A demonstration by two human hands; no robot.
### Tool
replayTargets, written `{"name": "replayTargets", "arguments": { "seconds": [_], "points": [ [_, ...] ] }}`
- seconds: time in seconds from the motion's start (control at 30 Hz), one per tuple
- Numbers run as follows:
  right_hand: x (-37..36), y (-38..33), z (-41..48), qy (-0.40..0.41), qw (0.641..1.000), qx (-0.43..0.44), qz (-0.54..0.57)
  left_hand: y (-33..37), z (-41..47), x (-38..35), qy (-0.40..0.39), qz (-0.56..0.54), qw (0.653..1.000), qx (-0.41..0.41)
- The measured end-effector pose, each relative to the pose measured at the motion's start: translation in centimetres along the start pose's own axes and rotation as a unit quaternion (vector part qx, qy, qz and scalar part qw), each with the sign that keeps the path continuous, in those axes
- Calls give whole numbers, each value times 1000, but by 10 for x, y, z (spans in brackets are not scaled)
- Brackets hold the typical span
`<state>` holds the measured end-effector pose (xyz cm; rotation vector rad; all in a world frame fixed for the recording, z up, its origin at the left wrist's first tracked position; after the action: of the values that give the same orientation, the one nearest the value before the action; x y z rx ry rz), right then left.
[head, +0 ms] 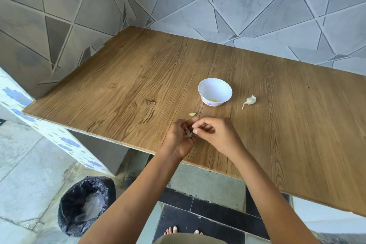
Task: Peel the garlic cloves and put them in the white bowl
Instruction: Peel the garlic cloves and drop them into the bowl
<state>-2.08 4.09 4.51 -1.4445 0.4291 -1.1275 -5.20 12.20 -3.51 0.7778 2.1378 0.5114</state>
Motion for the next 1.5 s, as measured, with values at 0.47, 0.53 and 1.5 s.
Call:
{"name": "replayTargets", "arguments": {
  "seconds": [0.47, 0.53, 1.5],
  "points": [
    [26, 30, 9, 113, 980, 6, -166, 3, 3, 5, -17, -45, 999, 2],
    [21, 48, 17, 82, 978, -47, -185, 6, 2, 13, -12, -52, 999, -1],
    [-10, -13, 23, 50, 974, 107, -191, 20, 4, 9, 7, -32, 999, -27]
  ]
}}
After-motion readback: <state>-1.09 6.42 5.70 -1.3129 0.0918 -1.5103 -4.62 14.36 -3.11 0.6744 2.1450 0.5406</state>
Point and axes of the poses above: each hand's wrist, its own z-axis towards the middle knuckle, its own x-axis out of the back of the hand, y = z × x, the point moved 9 cm from there along z, towards the middle knuckle, and after that the axes turned 12 degrees about z, right-handed, at the moved point
